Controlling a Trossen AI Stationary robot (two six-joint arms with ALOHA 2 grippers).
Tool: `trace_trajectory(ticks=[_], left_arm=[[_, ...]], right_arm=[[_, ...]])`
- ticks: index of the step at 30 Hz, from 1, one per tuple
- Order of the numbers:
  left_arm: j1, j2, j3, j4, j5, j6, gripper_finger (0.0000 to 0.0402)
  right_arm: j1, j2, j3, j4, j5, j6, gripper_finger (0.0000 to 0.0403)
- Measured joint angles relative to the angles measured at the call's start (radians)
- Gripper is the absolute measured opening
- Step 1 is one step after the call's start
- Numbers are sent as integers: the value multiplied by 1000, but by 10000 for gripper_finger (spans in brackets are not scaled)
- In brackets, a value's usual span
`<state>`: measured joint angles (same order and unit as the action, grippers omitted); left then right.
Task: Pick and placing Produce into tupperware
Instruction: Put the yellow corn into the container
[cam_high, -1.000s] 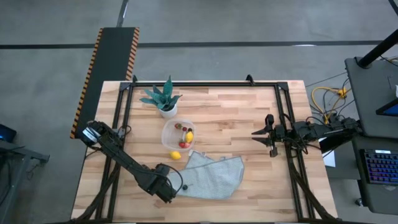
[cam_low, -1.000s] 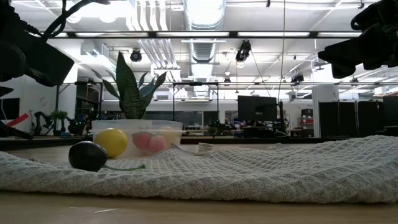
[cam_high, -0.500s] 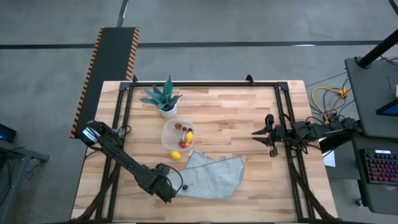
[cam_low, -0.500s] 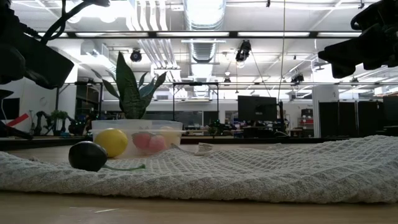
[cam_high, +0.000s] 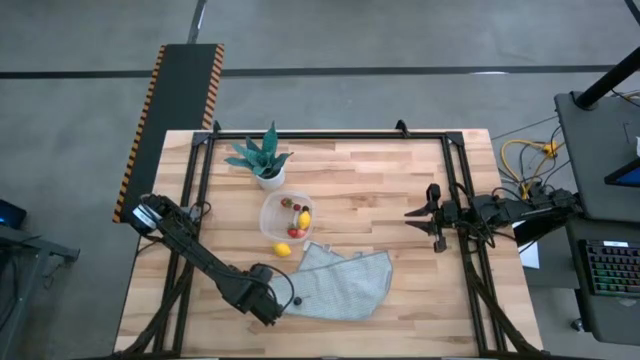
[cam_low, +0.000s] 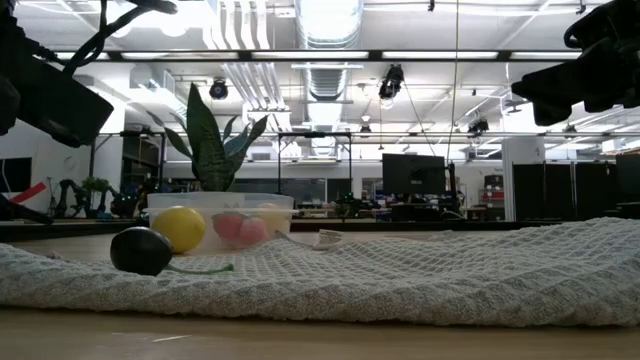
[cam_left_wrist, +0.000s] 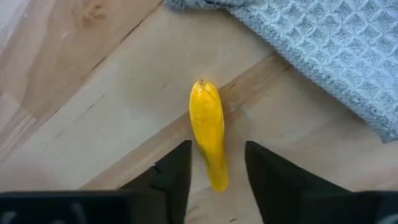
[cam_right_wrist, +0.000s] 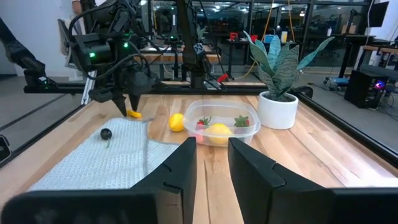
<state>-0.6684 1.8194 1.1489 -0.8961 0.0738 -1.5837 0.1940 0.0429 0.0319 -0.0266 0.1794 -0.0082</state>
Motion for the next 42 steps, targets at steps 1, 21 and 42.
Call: trace_trajectory(ticks=[1, 21, 42], left_arm=[[0, 0, -4, 4, 0, 1, 120], [-2, -66, -57, 63, 71, 134, 2], [31, -221, -52, 12, -132, 208, 0]], right_arm=[[0, 0, 0, 0, -2, 0, 82], [0, 0, 0, 0, -3, 0, 82], [0, 0, 0, 1, -4, 8, 84]])
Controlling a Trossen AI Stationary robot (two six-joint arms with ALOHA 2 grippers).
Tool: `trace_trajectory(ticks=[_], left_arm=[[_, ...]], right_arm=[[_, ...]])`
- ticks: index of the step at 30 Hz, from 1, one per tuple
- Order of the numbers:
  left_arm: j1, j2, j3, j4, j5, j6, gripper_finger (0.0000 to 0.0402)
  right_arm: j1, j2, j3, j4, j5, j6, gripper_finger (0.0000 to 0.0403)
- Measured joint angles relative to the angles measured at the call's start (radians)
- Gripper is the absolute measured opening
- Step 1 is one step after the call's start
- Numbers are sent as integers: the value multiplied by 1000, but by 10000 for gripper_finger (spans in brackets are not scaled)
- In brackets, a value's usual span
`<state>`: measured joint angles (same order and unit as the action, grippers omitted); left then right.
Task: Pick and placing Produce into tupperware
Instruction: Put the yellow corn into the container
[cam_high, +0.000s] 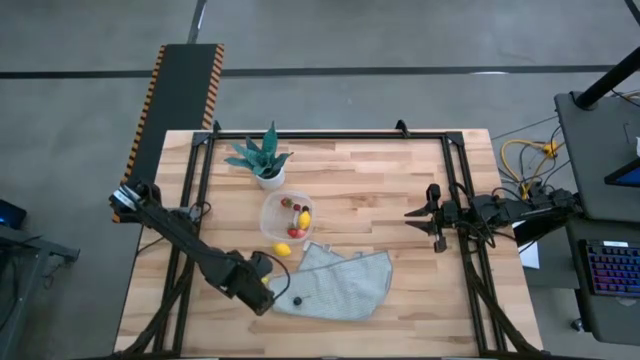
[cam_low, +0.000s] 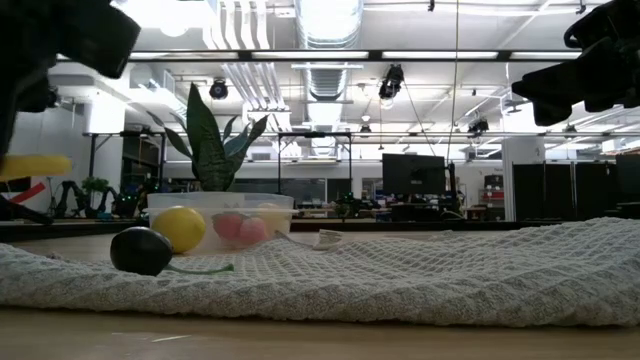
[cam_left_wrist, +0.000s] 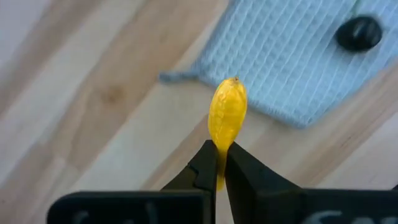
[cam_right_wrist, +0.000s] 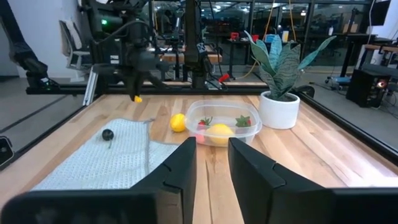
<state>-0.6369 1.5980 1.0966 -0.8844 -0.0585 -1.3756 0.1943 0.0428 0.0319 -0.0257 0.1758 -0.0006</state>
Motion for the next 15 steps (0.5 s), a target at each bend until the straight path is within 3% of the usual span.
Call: trace_trajectory(ticks=[15], left_arm=[[130, -63, 11, 2, -178, 321, 0]], right_arm=[[0, 0, 0, 1, 0, 0, 89]])
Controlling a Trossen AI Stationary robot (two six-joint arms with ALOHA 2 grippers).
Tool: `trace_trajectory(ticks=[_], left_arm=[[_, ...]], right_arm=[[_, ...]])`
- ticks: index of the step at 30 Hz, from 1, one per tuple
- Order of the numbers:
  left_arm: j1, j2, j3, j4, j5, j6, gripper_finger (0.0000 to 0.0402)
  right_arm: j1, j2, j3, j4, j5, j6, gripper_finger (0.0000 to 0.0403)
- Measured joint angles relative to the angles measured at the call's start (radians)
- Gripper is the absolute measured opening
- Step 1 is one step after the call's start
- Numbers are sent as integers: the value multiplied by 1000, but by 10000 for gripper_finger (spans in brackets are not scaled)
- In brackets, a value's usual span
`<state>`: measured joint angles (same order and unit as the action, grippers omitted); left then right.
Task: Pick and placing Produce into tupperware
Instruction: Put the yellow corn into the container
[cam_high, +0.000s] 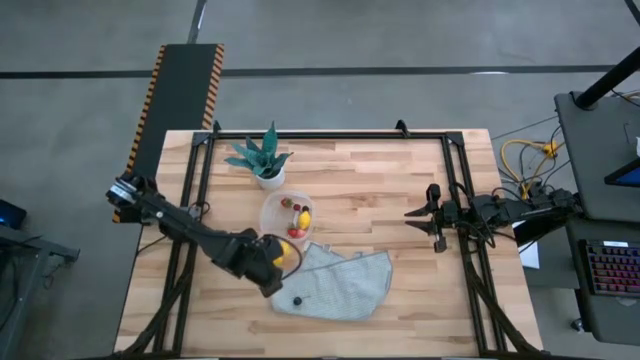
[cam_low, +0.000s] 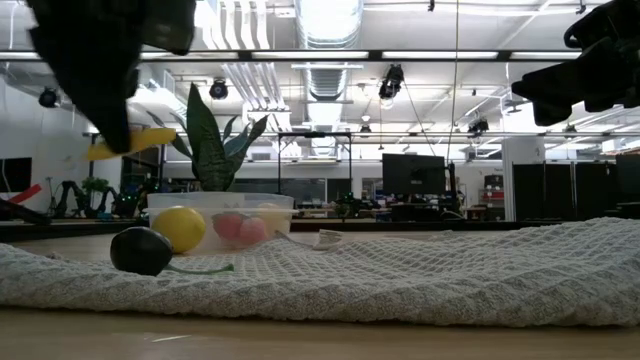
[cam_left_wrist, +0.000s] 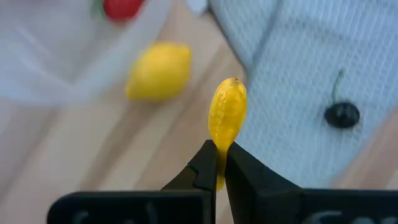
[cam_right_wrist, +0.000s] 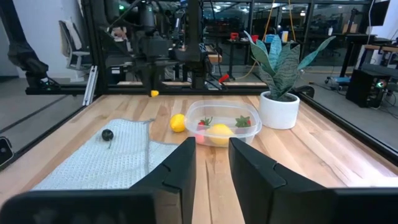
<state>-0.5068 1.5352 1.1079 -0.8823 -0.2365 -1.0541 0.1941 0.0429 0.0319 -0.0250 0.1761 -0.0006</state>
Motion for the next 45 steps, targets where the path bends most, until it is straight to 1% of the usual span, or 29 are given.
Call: trace_trajectory(ticks=[11, 15, 20, 23, 33, 36, 40, 45], left_arm=[[133, -1, 28, 0, -4, 260, 0], [187, -6, 28, 0, -4, 347, 0], [271, -9, 28, 0, 50, 460, 0], [321, -10, 28, -1, 49, 512, 0], [509, -10, -1, 1, 67, 630, 0], [556, -10, -20, 9, 79, 657, 0], [592, -10, -33, 10, 81, 672, 0], [608, -10, -37, 17, 88, 676, 0]], right_arm=[[0, 0, 0, 0, 0, 0, 77], [0, 0, 0, 0, 0, 0, 80], [0, 0, 0, 0, 0, 0, 88], [0, 0, 0, 0, 0, 0, 91], [0, 0, 0, -2, -3, 0, 81], [0, 0, 0, -3, -36, -8, 84], [0, 0, 0, -3, -45, -8, 91], [0, 0, 0, -4, -45, -8, 93]])
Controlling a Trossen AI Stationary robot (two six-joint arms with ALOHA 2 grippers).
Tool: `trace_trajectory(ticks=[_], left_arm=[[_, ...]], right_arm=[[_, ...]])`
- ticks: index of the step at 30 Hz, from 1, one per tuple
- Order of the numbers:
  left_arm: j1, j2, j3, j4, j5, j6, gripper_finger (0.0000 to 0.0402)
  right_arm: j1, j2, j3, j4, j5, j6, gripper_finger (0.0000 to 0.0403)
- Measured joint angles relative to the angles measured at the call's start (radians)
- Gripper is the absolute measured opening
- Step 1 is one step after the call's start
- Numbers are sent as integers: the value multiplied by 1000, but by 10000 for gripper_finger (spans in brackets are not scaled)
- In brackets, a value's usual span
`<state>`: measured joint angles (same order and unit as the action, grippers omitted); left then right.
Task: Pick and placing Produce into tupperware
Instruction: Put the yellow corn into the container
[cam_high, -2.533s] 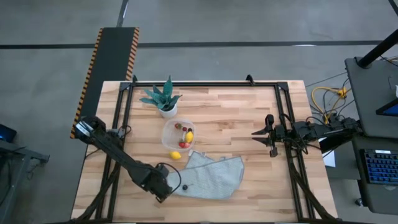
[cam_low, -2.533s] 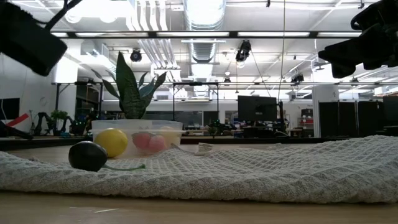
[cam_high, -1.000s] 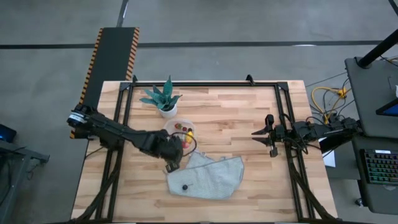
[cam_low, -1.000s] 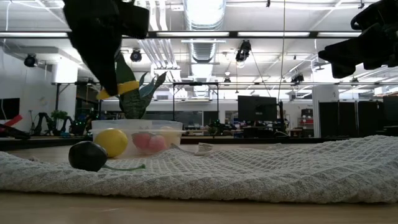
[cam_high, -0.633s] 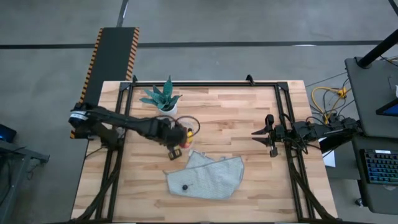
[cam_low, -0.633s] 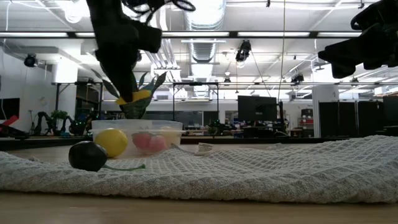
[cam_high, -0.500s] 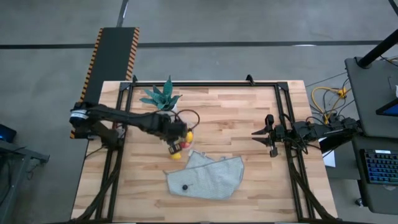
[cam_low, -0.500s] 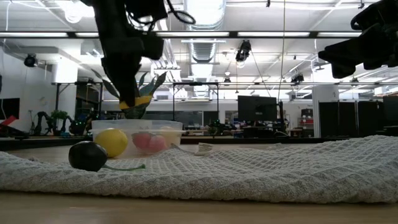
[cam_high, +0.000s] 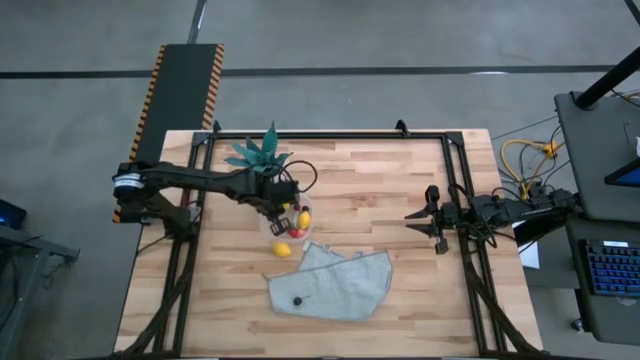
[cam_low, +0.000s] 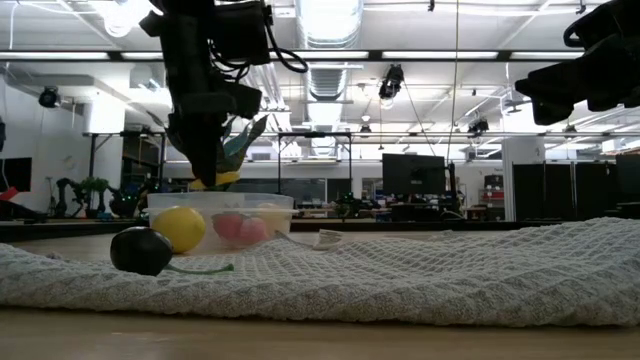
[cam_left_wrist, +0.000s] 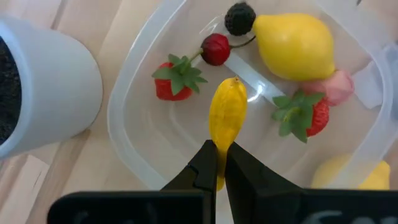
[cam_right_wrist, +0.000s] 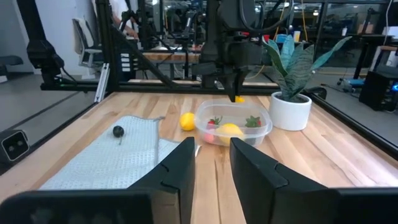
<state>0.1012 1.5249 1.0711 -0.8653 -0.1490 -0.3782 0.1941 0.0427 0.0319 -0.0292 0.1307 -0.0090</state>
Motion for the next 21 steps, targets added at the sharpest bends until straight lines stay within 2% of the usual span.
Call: trace_trajectory(ticks=[7, 21], left_arm=[[9, 27, -46, 90, 50, -5, 0], [12, 97, -63, 130, 53, -5, 0]], right_arm=[[0, 0, 0, -4, -2, 0, 84], [0, 18, 0, -3, -2, 5, 89]])
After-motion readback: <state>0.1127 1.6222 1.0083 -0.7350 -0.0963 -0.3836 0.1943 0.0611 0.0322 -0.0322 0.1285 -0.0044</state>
